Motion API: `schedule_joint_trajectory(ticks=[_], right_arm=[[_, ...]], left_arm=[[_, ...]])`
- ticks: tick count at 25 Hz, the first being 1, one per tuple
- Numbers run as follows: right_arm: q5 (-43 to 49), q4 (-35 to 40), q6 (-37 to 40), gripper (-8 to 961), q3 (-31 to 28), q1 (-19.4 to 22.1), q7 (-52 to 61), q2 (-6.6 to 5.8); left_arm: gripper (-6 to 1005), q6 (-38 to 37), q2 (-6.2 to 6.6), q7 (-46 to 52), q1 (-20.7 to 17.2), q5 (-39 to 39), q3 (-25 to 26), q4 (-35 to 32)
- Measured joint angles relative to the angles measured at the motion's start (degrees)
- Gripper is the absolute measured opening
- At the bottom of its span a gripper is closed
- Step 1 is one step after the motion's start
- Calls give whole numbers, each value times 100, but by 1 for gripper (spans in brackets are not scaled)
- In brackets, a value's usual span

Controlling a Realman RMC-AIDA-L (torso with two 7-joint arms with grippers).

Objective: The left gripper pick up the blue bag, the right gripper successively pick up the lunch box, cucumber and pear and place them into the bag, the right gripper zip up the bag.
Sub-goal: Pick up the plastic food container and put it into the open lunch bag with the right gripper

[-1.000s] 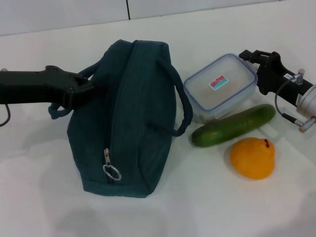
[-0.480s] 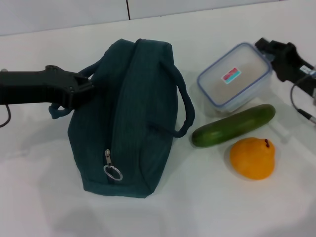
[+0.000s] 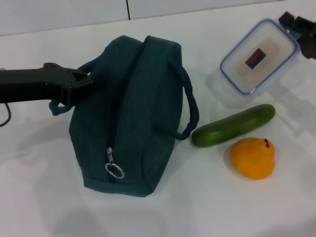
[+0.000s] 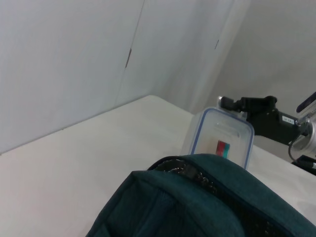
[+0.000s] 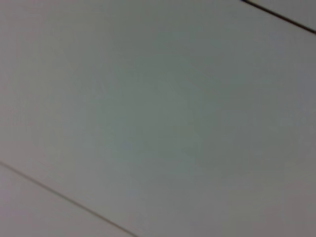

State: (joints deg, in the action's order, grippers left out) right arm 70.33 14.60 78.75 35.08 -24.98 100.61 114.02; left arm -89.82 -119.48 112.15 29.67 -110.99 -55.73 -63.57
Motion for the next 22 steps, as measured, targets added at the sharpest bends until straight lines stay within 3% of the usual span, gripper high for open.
schedule_joint_trajectory(ticks=[3, 10, 18, 22], right_arm=[[-1, 179, 262, 102, 20, -38, -7, -40], [-192, 520, 618, 110, -1, -354, -12, -7], [-211, 535, 1146, 118, 125, -1260, 22, 24], [-203, 560, 1178, 123, 616, -1717, 25, 35]], left_arm=[[47, -10, 6, 32, -13, 62, 1, 2], [47, -26, 12, 176, 25, 71, -7, -6], [47, -15, 13, 229, 91, 71, -8, -5], [47, 0, 13, 302, 157, 58, -21, 0]])
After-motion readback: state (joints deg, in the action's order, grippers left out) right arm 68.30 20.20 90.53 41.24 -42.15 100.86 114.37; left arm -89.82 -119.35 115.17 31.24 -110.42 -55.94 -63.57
